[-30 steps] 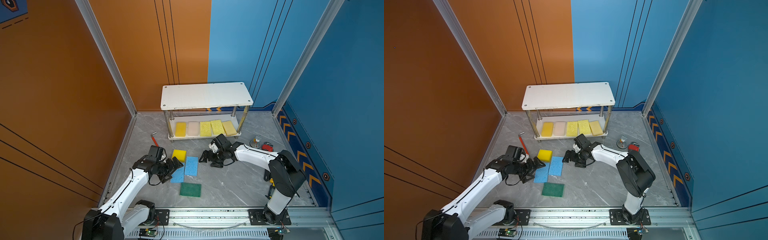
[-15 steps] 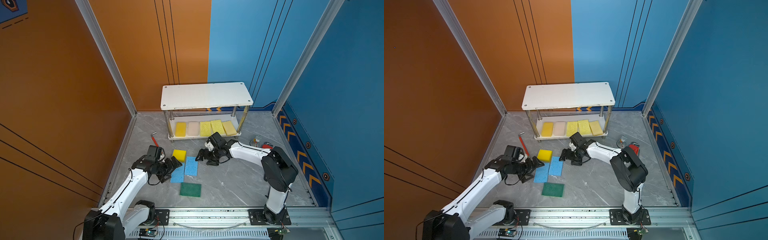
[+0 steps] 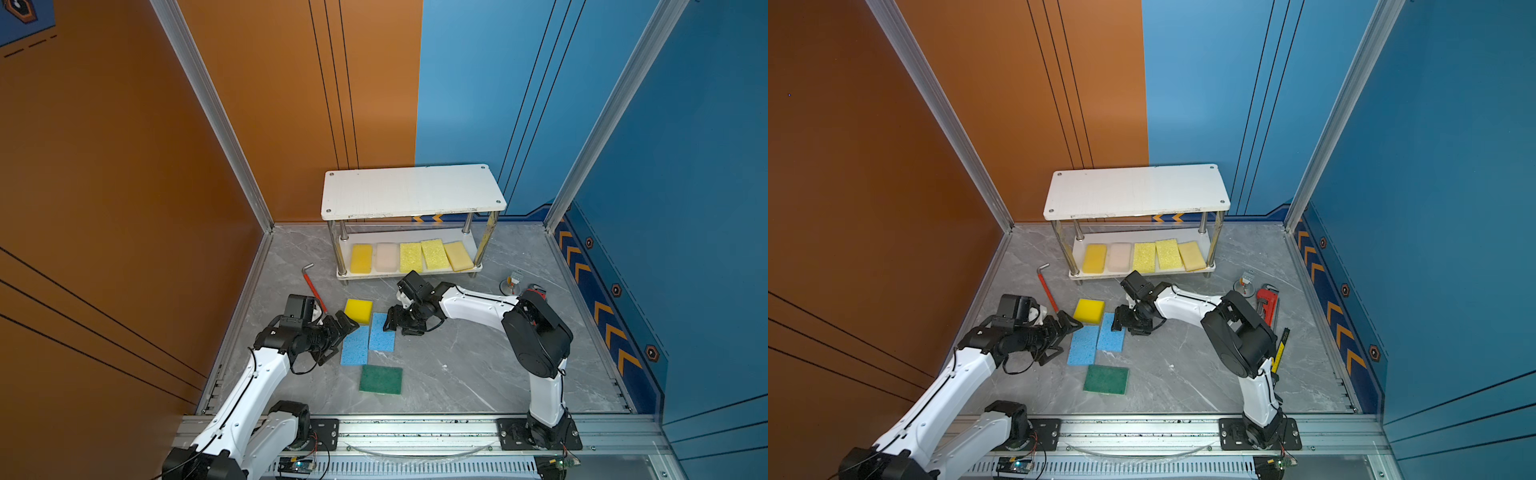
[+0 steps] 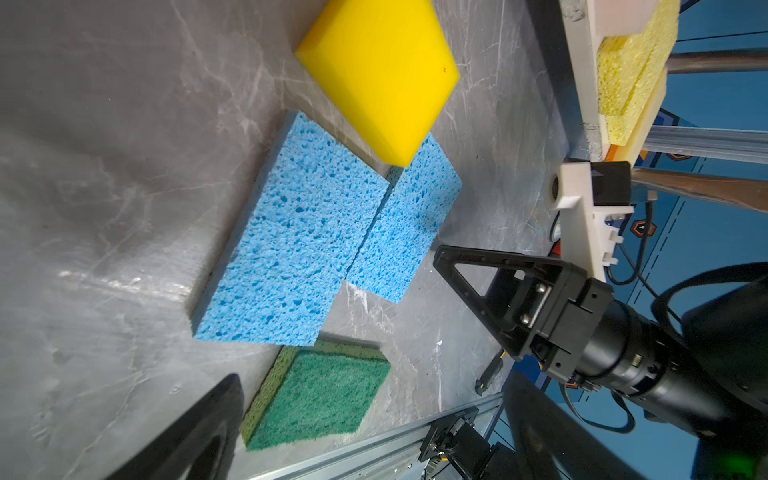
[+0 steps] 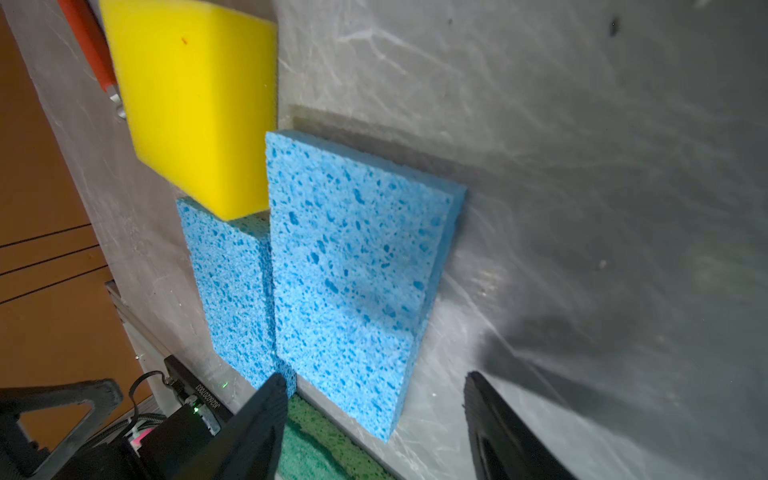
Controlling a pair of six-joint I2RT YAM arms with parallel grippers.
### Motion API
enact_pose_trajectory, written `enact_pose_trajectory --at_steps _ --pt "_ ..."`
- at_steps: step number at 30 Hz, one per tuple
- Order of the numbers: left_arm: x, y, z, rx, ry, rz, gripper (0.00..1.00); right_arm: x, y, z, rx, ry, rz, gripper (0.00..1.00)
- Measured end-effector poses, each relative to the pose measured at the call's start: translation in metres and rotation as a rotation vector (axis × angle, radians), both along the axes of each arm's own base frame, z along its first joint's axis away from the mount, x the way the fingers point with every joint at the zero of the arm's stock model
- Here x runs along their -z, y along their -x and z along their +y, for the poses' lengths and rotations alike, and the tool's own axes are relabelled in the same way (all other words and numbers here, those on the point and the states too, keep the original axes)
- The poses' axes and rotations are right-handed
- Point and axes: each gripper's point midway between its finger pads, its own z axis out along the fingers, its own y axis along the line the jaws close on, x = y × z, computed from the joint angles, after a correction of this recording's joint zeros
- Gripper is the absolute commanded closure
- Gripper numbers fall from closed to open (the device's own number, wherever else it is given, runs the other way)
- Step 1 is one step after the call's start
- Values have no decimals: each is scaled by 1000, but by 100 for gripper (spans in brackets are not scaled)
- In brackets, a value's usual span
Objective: Place and organize the cleaning sponges onto the shelf
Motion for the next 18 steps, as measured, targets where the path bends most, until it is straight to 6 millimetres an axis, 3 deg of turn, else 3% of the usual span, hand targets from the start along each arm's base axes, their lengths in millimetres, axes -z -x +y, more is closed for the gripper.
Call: enact_pose_trajectory --at_steps 8,18 --pt "-5 -3 7 -31 2 -17 2 -1 -3 4 -4 40 -30 48" --pt "-6 -2 10 -41 2 -17 2 4 -3 -4 7 87 -33 53"
